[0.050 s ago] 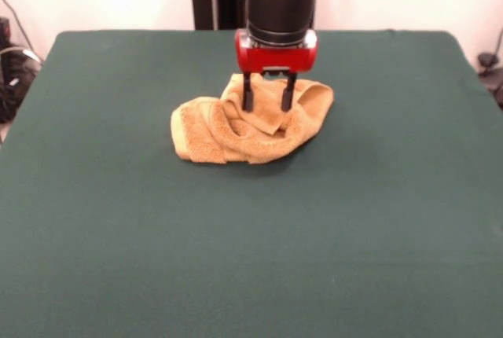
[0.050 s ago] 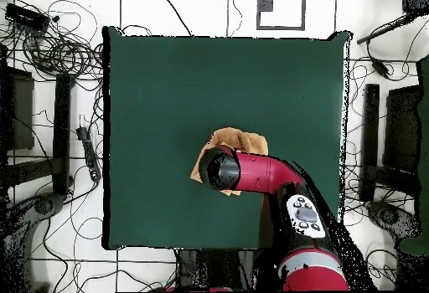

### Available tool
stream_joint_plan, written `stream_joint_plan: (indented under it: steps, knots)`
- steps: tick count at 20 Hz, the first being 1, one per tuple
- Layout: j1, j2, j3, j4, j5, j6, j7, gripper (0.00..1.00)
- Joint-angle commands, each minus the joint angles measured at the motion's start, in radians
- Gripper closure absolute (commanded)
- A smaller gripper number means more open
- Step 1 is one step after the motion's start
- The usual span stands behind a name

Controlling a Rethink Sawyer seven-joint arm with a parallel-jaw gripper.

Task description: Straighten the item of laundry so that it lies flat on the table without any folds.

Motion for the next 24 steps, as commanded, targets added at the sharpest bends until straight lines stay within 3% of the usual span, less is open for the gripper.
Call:
stream_joint_plan:
  steps: [1,15,21,24]
  knots:
    - [0.008,0.018,0.1,0.012,0.044,0.063,0.132,0.0]
    - [-0.005,0.025,0.098,0.033,0.029,0.02,0.137,0.0]
    - [-0.054,-0.019,0.073,0.294,-0.039,-0.176,0.195,0.0]
    - [-0.045,-0.151,0.039,0.419,-0.069,-0.156,0.176,0.0]
